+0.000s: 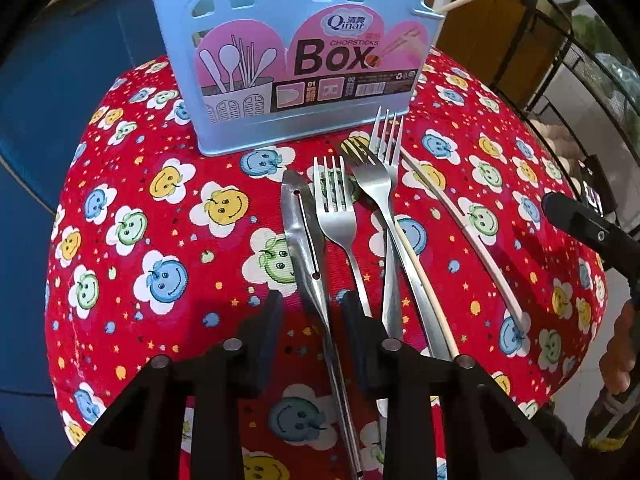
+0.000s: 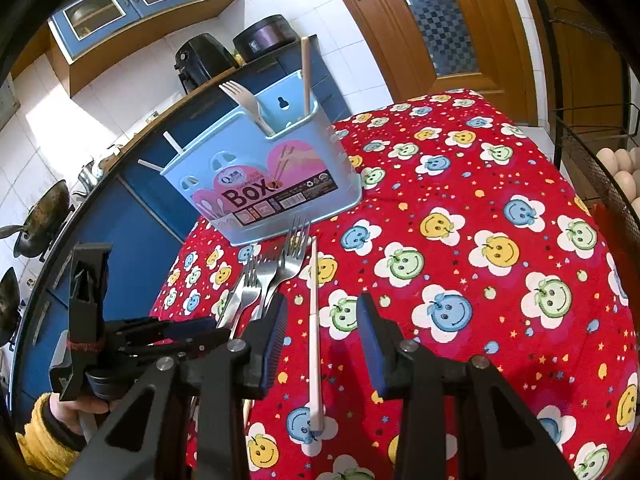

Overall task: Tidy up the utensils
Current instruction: 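Grasp the metal knife with the left tool while the right tool grasps a chopstick, then lift the knife upright with the left tool while the right tool lifts the chopstick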

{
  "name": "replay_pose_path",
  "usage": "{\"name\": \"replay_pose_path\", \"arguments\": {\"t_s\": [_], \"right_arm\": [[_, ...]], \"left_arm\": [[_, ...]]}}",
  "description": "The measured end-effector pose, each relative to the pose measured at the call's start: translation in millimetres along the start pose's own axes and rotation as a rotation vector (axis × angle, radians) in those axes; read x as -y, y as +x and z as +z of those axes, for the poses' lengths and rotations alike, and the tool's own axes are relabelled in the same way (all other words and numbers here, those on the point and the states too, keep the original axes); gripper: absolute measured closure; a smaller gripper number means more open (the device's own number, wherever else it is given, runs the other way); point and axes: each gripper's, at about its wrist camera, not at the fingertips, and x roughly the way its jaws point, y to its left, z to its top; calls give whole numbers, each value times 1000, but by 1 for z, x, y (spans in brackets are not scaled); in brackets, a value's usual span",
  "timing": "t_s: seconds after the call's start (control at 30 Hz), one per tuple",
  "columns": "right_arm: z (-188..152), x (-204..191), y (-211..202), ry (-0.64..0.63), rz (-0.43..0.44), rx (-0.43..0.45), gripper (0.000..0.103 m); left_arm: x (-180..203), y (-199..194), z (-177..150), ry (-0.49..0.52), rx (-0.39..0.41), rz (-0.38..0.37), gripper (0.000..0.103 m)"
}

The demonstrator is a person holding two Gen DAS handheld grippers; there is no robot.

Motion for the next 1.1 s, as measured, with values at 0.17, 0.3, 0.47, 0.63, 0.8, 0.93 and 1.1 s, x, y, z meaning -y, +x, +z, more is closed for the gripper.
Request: {"name": "replay_pose_path", "arguments": {"t_s": [0.17,0.3,0.47,0.63,0.8,0.93,1.1], "right_arm": [[-1,0,2,9,10,-7,65],[-2,-1,4,10,13,-20,65],[-1,-4,6,1,10,-29,65],[0,-7,10,-13,3,-49,65],[1,-9,21,-15,6,-93,65],[1,-13,29,-31,4,-130,65],[4,-19,39,-49,-1,-178,65]], "left_arm": [[-8,0,4,-17,-5,-30,84],[-16,0,4,-57,-2,-61,86],[-22,-2,0,-84,25,-90,87],[-32,-9,-8,-135,64,-113,89],[-41,-21,-16,-173,125,-119,89],[-48,-32,-20,-194,176,-122,89],[-57,-43,-22,-239,234,-140,89]]}}
